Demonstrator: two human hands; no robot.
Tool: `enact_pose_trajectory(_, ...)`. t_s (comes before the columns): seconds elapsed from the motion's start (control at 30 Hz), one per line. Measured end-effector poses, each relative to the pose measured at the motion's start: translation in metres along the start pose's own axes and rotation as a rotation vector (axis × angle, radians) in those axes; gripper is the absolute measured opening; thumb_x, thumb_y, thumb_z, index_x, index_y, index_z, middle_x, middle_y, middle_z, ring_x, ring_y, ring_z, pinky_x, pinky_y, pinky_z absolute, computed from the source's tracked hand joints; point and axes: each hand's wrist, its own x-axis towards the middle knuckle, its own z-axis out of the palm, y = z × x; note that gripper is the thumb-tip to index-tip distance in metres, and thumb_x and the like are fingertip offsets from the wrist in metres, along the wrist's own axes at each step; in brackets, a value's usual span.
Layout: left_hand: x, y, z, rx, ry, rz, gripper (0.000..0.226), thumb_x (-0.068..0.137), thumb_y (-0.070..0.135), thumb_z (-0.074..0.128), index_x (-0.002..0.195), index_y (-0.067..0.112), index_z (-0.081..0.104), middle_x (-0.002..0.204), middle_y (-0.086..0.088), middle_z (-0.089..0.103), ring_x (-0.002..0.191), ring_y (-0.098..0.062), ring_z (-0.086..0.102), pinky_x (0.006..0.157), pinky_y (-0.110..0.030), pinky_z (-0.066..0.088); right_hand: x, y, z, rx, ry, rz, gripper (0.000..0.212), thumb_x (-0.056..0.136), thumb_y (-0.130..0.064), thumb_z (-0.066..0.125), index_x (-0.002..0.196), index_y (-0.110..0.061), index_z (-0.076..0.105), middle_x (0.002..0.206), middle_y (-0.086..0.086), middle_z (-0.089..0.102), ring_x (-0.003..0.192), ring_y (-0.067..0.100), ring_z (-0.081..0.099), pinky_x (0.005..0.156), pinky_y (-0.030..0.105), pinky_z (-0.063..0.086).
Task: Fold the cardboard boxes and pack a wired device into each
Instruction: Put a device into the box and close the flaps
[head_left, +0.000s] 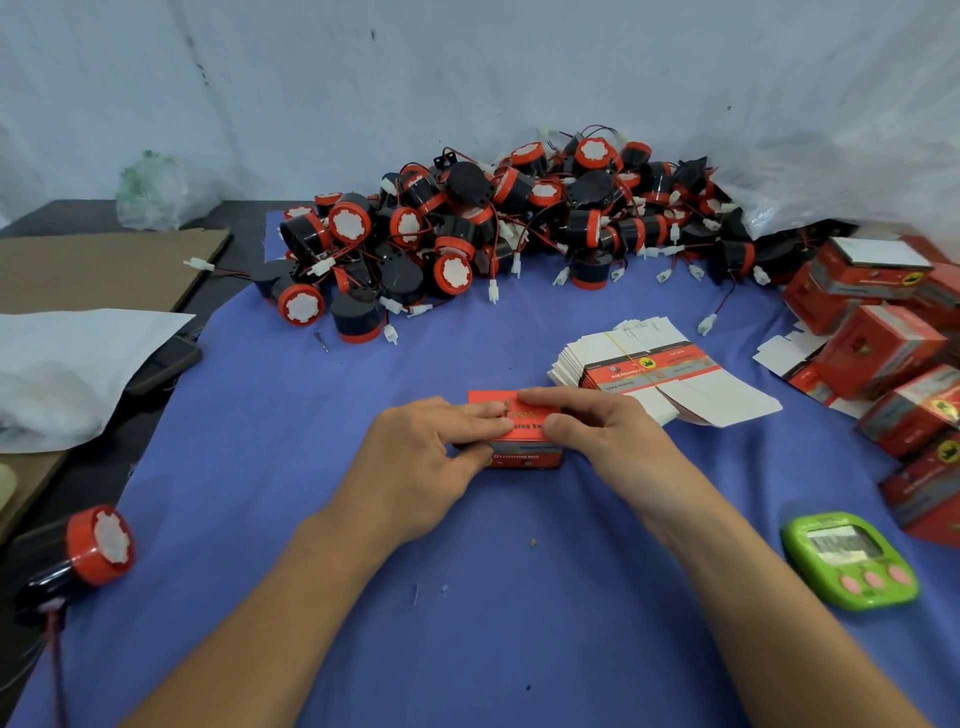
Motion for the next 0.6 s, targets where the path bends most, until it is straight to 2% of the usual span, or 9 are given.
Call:
enact_pose_trajectory(0.07,0.001,0.001,0.002,-0.109,0.01,-0.102,0.035,0.089,0.017,0.08,0.1,0.05,0.079,0.11,0.038,0.07,0.101,0.002,0.065,0.092,-0.015,0.048,0.0,0.002,0.001,-0.011,0.017,0.007,0.033,0.1,-0.008,0.062,0.115,-0.032,0.078,0.113,-0.009,0.077,0.112,0.007,0.069,0.103,0.029,0.052)
enact_pose_trajectory(0.13,0.003,0.004,0.003,-0.26,0.03,-0.223,0.029,0.091,0.022,0.078,0.095,0.051,0.079,0.106,0.032,0.074,0.102,0.009,0.066,0.093,-0.017,0.051,0.002,0.002,0.002,-0.025,0.04,-0.003,0.034,0.099,-0.007,0.063,0.115,-0.033,0.078,0.112,-0.009,0.077,0.111,0.008,0.069,0.103,0.031,0.053)
enact_pose_trajectory(0.2,0.005,0.005,0.007,-0.242,0.077,-0.302,0.033,0.092,0.028,0.077,0.113,0.053,0.073,0.108,0.021,0.074,0.098,0.007,0.065,0.089,-0.015,0.051,0.003,0.003,0.002,-0.045,0.053,-0.006,0.039,0.098,-0.008,0.064,0.126,-0.035,0.072,0.118,-0.012,0.074,0.115,0.006,0.066,0.104,0.03,0.052)
enact_pose_trajectory(0.27,0.008,0.006,0.01,-0.201,-0.009,-0.368,0.048,0.095,0.032,0.071,0.139,0.046,0.059,0.121,0.013,0.066,0.106,-0.005,0.063,0.095,-0.022,0.05,0.004,0.003,0.002,-0.067,0.018,0.011,0.056,0.099,-0.009,0.064,0.147,-0.035,0.052,0.127,-0.016,0.067,0.121,0.004,0.062,0.105,0.028,0.048)
enact_pose_trajectory(0.33,0.012,0.008,0.012,-0.232,-0.104,-0.389,0.05,0.095,0.031,0.069,0.142,0.042,0.056,0.126,0.01,0.065,0.109,-0.008,0.063,0.096,-0.025,0.051,0.005,0.001,0.002,-0.16,-0.017,0.034,0.061,0.099,-0.014,0.063,0.153,-0.032,0.042,0.131,-0.015,0.064,0.122,0.004,0.06,0.108,0.03,0.047)
enact_pose_trajectory(0.4,0.014,0.009,0.008,-0.37,-0.11,-0.372,0.052,0.091,0.014,0.073,0.13,0.046,0.059,0.12,0.011,0.068,0.106,-0.004,0.066,0.088,-0.018,0.054,0.004,-0.001,0.001,-0.249,-0.023,0.031,0.056,0.094,-0.021,0.064,0.147,-0.031,0.049,0.129,-0.011,0.065,0.118,0.008,0.062,0.104,0.032,0.051)
enact_pose_trajectory(0.5,0.01,0.005,0.005,-0.443,-0.068,-0.262,0.082,0.076,-0.016,0.069,0.128,0.047,0.059,0.11,0.014,0.072,0.11,0.001,0.066,0.084,-0.011,0.052,-0.004,-0.005,0.001,-0.329,-0.115,0.011,0.068,0.073,-0.029,0.078,0.135,-0.04,0.053,0.117,-0.021,0.063,0.101,-0.004,0.062,0.082,0.017,0.053)
enact_pose_trajectory(0.53,0.007,0.007,0.008,-0.419,-0.055,-0.235,0.087,0.074,-0.014,0.07,0.132,0.049,0.056,0.112,0.018,0.072,0.113,0.003,0.064,0.085,-0.009,0.051,-0.006,-0.005,0.003,-0.355,-0.117,-0.013,0.068,0.07,-0.024,0.083,0.13,-0.041,0.057,0.11,-0.022,0.065,0.096,-0.006,0.063,0.076,0.014,0.051)
enact_pose_trajectory(0.6,0.004,0.011,0.017,-0.345,-0.056,-0.229,0.094,0.07,0.009,0.078,0.144,0.054,0.042,0.127,0.029,0.063,0.12,0.009,0.058,0.09,-0.008,0.048,-0.007,-0.001,0.006,-0.348,-0.031,-0.089,0.06,0.066,-0.009,0.083,0.113,-0.042,0.065,0.096,-0.023,0.07,0.09,-0.007,0.065,0.07,0.009,0.049)
